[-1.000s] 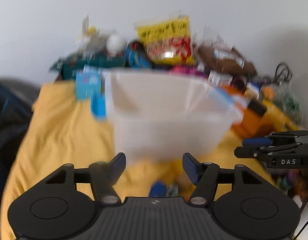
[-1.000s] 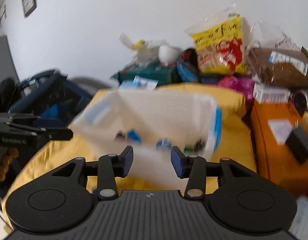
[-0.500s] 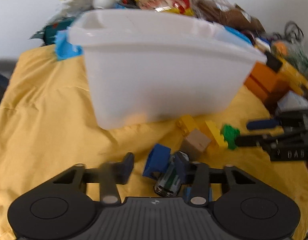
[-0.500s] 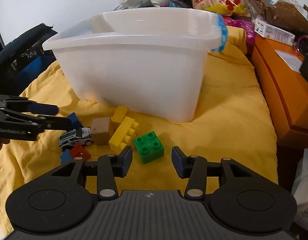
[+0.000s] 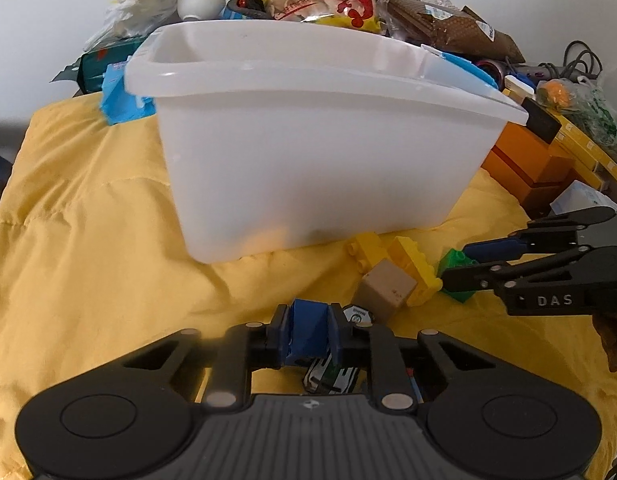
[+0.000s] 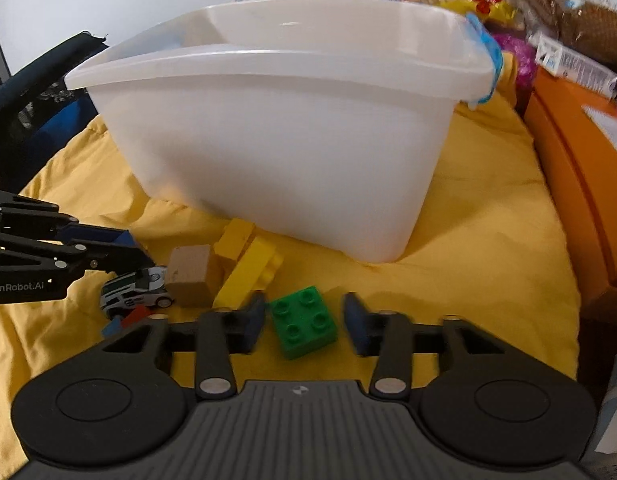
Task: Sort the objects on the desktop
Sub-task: 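Grasp a blue brick with the left tool while the right tool grasps the square green brick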
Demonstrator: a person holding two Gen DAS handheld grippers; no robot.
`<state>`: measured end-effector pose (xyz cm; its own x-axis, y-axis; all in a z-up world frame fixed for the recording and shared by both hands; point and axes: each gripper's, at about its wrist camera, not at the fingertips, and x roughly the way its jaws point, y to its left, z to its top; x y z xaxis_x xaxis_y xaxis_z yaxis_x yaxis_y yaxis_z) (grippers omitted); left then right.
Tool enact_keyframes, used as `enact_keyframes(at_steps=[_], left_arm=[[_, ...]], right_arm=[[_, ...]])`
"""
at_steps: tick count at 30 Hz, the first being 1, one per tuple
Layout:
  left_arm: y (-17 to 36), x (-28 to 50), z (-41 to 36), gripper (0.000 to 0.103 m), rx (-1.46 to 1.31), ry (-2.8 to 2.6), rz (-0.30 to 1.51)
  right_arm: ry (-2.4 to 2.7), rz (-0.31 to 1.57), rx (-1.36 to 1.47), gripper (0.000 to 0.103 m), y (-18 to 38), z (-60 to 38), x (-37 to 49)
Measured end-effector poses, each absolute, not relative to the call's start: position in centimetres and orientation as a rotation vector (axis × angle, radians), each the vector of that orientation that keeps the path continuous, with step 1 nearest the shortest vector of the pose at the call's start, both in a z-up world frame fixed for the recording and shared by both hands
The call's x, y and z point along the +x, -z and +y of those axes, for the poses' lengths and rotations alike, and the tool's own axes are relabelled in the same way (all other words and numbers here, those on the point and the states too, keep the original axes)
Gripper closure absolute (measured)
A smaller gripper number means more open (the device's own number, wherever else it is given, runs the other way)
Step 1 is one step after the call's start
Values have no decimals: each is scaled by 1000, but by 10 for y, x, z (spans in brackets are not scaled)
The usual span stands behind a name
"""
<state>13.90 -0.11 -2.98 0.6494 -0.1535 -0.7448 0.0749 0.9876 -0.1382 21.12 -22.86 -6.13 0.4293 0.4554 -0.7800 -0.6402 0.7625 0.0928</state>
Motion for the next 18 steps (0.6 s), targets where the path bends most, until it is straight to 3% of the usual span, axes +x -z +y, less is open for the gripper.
enact_keyframes(at_steps=[8,9,18], left_arm=[[37,135,6,81,-125,105,888],[36,133,6,82,-126,112,881],[18,119,19,82,-152,94,812]], right_arm=[[-698,896,-279,59,65,-220,209],[-704,903,-285,65,66,-219,209],[-684,896,-209,66,58,-245,193]])
